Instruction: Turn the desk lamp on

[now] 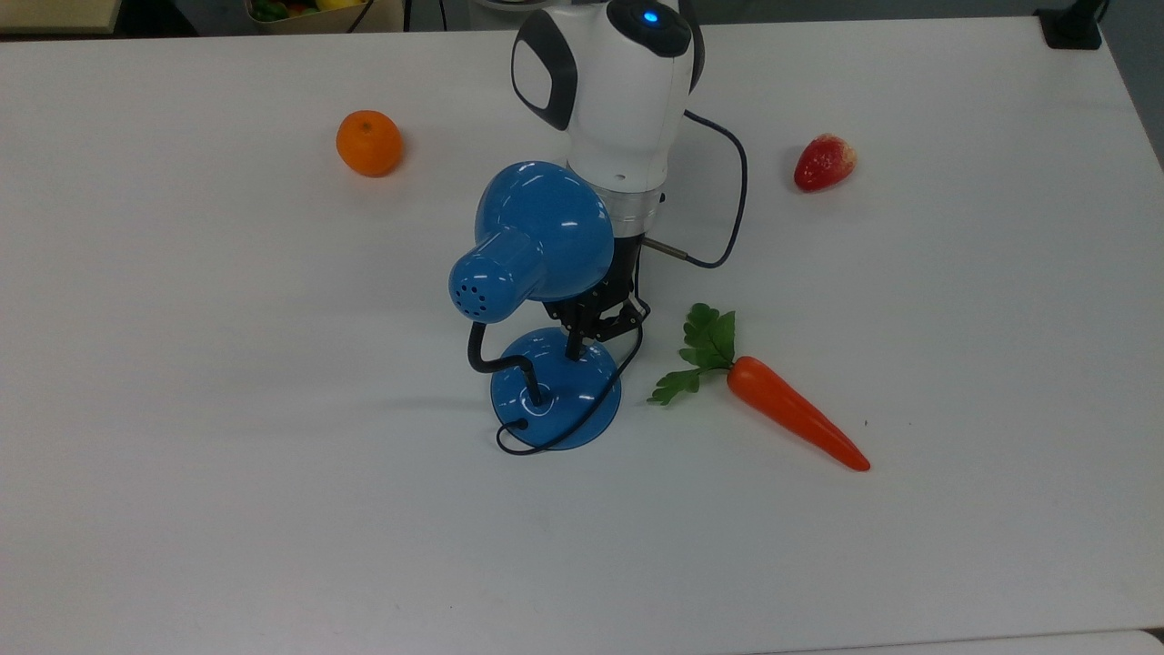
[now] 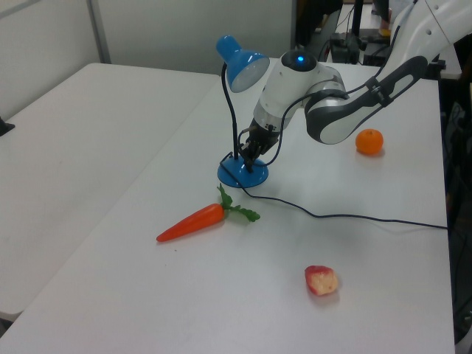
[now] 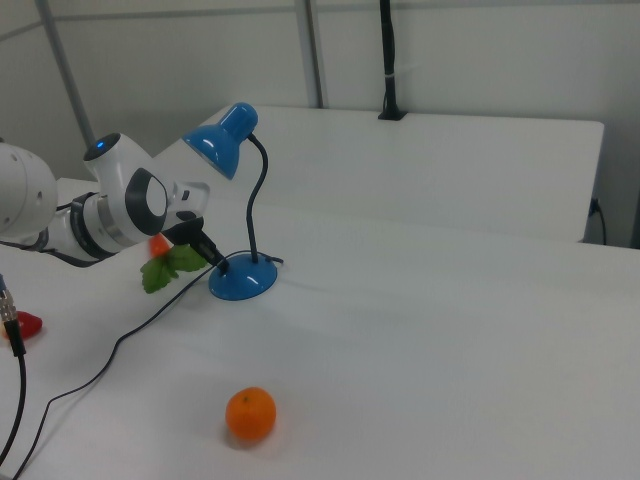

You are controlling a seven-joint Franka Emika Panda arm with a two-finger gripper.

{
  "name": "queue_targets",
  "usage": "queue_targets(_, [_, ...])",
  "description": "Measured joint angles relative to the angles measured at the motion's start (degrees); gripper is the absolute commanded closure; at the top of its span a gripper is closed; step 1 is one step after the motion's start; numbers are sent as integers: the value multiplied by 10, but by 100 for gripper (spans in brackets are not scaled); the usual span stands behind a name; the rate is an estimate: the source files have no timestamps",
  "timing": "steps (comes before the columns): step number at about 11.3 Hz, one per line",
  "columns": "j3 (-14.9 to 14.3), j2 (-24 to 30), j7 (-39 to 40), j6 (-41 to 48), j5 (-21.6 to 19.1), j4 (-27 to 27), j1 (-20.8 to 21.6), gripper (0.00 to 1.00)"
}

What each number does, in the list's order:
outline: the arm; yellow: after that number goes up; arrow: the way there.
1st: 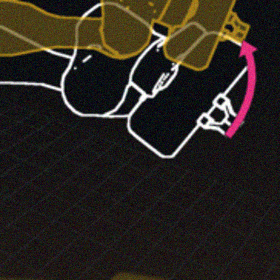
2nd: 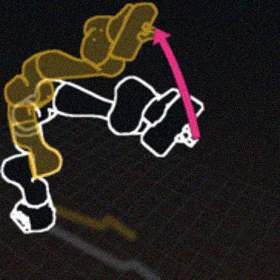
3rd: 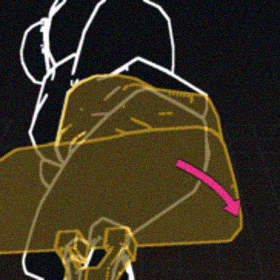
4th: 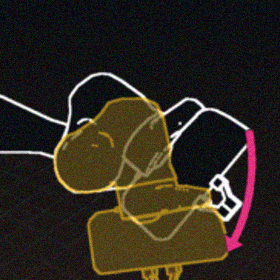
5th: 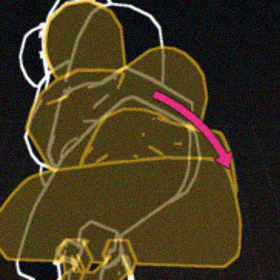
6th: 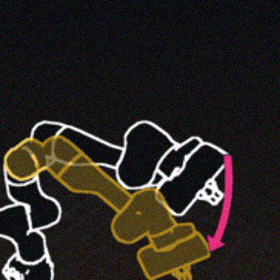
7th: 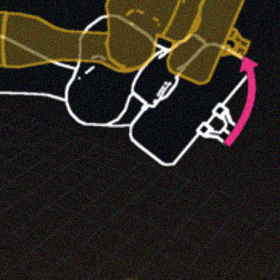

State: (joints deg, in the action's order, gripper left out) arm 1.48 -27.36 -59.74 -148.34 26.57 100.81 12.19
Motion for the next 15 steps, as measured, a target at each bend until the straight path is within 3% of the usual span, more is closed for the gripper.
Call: queue_targets(15, [-1, -16, -3, 0, 0, -19, 1, 100])
